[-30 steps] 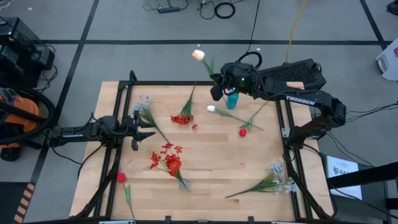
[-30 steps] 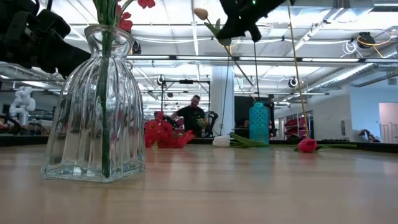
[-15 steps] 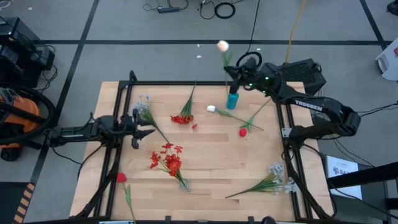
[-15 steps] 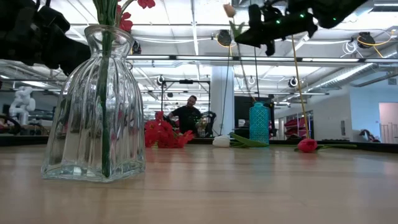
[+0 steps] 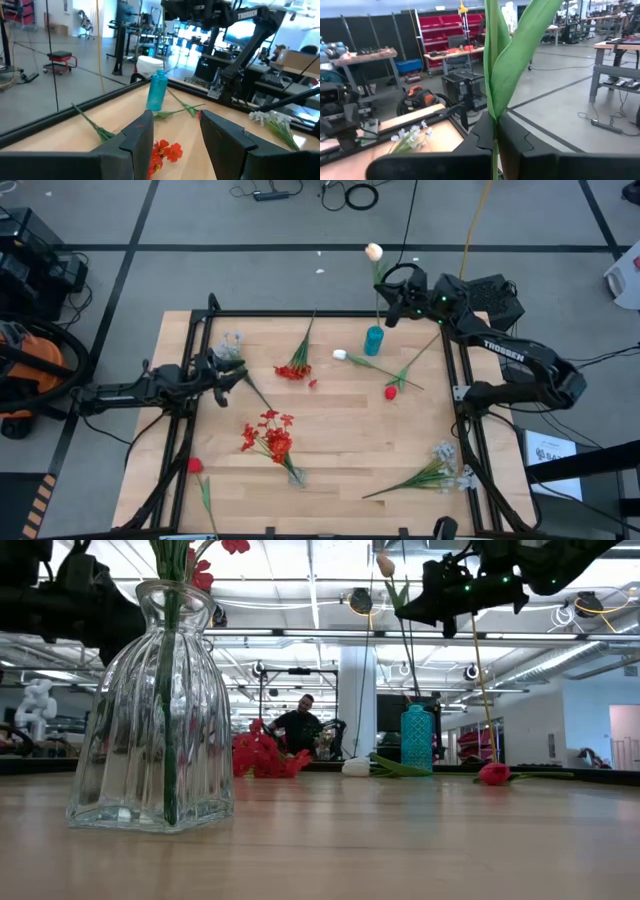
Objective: Sort flowers into vase by color
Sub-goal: Put the yellow flower into the blue vase
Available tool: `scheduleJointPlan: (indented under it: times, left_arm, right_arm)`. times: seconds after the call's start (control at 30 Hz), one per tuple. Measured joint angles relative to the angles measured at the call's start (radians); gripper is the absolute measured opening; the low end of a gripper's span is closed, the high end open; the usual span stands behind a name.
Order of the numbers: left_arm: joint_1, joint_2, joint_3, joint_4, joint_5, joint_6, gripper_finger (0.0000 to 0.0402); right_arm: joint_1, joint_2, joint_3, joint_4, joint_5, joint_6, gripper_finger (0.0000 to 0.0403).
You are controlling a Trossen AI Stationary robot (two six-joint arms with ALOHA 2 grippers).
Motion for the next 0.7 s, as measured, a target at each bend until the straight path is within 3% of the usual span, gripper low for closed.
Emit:
scheduleJointPlan:
  times: [0.6, 0.7]
  left_arm:
    - [0.000, 0.065, 0.000, 0.001, -0.022, -0.017, 0.0168]
    - [0.000, 0.065, 0.000, 0.000, -0.024, -0.017, 0.0168]
  right_arm:
    - [-0.021, 0.123, 0.000, 0.065, -0.073, -0.022, 0.0000]
    - [-0.022, 0.125, -0.031, 0.144, -0.078, -0.026, 0.0000]
